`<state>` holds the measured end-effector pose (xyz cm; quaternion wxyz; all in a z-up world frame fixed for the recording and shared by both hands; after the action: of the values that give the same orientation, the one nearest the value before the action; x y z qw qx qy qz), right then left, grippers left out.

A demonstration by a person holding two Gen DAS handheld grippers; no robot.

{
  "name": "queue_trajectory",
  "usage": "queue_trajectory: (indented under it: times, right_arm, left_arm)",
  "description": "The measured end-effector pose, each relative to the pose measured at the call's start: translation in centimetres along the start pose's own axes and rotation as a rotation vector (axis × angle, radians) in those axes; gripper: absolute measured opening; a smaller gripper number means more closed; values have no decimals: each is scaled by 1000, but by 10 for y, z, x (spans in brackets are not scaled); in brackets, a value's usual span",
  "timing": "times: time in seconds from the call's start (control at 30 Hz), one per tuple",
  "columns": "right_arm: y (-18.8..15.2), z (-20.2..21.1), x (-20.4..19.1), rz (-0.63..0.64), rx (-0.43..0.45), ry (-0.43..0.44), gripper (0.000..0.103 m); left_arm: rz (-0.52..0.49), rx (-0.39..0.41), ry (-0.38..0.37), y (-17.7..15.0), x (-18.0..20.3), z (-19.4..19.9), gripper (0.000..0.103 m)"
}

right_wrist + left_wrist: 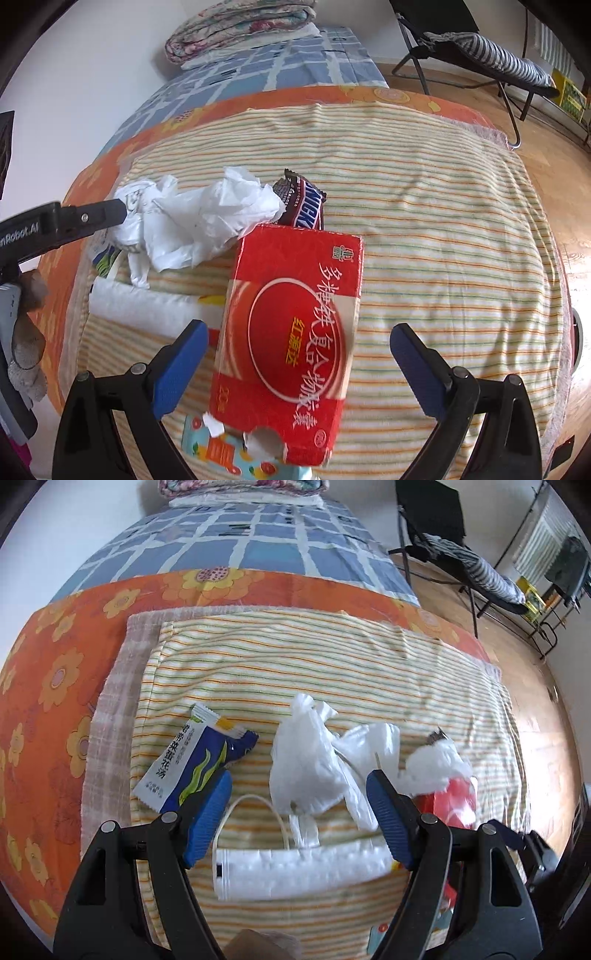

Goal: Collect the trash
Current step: 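Grasp the white plastic bag with the left tool while the right tool grasps the red tissue box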

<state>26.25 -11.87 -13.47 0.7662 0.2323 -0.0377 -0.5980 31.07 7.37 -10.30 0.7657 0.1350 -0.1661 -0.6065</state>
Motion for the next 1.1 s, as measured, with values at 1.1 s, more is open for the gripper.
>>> queue_trajectory:
  times: [1.1]
  right_arm:
    - [-1, -27, 13, -51, -52, -3, 89]
  left_arm:
    - [124, -18, -93, 1, -3, -18, 43]
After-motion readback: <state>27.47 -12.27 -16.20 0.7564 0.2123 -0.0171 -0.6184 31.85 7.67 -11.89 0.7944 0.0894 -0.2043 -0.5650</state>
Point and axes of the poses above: each gripper's, at about its wrist camera, not at the fingertips, and z roughly against the way its jaws point, x to its right, y to its top, the point moved 5 cm from there along -z, roughly the way its jaws point, and after that the axes turned 5 degrees about y, right-handed, at the moved point
